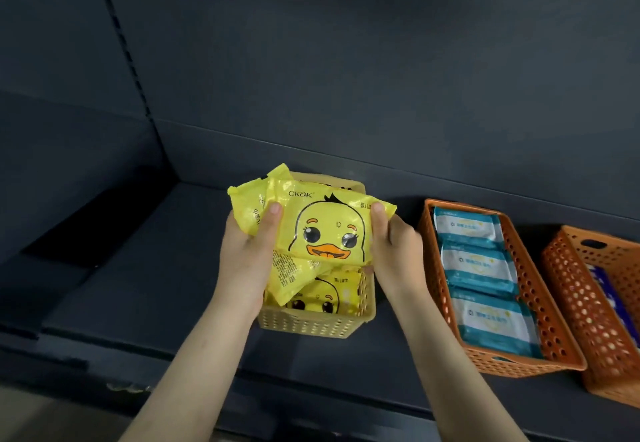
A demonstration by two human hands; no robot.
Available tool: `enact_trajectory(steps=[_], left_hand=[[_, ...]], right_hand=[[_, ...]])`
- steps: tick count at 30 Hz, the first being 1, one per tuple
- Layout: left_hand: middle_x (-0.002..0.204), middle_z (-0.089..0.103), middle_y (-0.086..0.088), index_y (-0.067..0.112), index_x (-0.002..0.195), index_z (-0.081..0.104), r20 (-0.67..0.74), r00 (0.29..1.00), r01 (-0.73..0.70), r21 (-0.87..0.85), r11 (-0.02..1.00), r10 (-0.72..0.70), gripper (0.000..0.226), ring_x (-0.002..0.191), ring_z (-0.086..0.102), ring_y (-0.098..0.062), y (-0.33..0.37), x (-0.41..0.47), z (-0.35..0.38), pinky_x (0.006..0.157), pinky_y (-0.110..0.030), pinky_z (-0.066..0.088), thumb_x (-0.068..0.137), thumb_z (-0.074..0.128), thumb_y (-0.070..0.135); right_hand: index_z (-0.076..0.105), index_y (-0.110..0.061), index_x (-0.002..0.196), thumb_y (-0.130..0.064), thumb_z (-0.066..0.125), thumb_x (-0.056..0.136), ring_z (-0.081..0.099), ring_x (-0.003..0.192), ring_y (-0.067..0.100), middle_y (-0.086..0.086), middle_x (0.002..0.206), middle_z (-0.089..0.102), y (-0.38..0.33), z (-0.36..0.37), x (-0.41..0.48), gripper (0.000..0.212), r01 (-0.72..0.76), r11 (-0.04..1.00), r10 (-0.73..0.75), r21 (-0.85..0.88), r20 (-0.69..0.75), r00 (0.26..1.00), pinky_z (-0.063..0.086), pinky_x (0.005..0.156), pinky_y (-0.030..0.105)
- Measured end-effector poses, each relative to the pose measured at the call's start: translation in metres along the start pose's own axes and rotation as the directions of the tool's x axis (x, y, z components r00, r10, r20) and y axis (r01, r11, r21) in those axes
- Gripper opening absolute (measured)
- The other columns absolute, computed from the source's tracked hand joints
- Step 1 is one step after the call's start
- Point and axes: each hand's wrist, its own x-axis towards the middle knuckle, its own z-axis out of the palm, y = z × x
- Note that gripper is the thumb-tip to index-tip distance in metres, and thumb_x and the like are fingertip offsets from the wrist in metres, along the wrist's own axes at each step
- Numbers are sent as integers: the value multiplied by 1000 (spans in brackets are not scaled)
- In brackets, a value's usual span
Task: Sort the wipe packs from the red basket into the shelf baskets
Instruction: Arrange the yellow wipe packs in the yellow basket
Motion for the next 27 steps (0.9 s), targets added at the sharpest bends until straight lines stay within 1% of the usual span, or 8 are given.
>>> enact_trajectory(steps=[4, 7, 10, 14, 18, 21, 23, 27], left_hand=[[107, 71, 17, 44, 111, 58, 71, 997, -11, 55, 998, 7, 23, 98, 69, -5, -4, 10, -13, 78, -34, 57, 88, 62, 50], [110, 69, 13, 38, 115, 56, 108, 994, -22, 116, 993, 9, 29, 101, 67, -9, -4, 18, -21, 81, -36, 56, 89, 61, 49], [115, 67, 10, 33, 120, 56, 162, 987, -52, 166, 985, 24, 33, 106, 65, -12, -1, 25, -25, 88, -42, 54, 91, 60, 49], [111, 68, 11, 38, 111, 57, 161, 986, 29, 116, 993, -47, 26, 100, 68, -12, -1, 28, -31, 79, -39, 57, 88, 62, 50], [105, 72, 10, 37, 112, 58, 186, 968, 165, 26, 986, -167, 27, 87, 72, -7, 0, 27, -36, 59, -30, 58, 88, 62, 48], [101, 74, 11, 37, 112, 59, 201, 959, 202, 6, 979, -199, 29, 84, 73, -7, 0, 27, -36, 53, -28, 57, 86, 63, 50], [103, 73, 11, 38, 114, 58, 218, 959, 180, 21, 983, -180, 34, 87, 72, -7, -1, 26, -34, 56, -29, 58, 84, 64, 52], [104, 73, 15, 40, 115, 58, 228, 961, 150, 43, 988, -156, 39, 90, 71, -5, -2, 26, -31, 59, -27, 58, 80, 63, 58]], right_hand=[[44, -19, 60, -46, 35, 101, 59, 43, 0, -2, 48, 51, 1, 6, -3, 49, -4, 998, 1, -58, -35, 999, 41, 33, 13], [42, -19, 62, -57, 27, 94, 57, 40, 15, -1, 51, 52, 0, 11, -12, 53, -20, 979, 16, -201, -24, 1000, 49, 41, 31], [39, -19, 60, -53, 32, 96, 46, 43, 10, -4, 50, 47, 1, 17, -19, 50, 2, 957, -40, -290, -125, 991, 32, 44, 25], [49, -17, 64, -42, 50, 97, 41, 45, 8, -2, 51, 49, -5, 18, -23, 41, -29, 987, 54, 159, -153, 987, 33, 44, 22], [66, -10, 77, -41, 51, 98, 55, 52, 23, 21, 64, 59, -13, 13, -27, 41, -152, 845, 199, 512, -37, 979, 44, 43, 25], [67, -24, 68, -47, 48, 98, 46, 37, 9, -2, 51, 53, -13, 15, -32, 42, -208, 785, 259, 584, -4, 966, 33, 33, 16], [69, -27, 72, -46, 46, 99, 47, 36, 7, -5, 51, 55, -9, 12, -33, 41, -205, 798, 242, 567, 11, 970, 34, 32, 17], [72, -26, 94, -47, 54, 93, 71, 72, 14, -2, 84, 75, -2, -14, -13, 28, -218, 867, 161, 448, 163, 973, 54, 56, 24]])
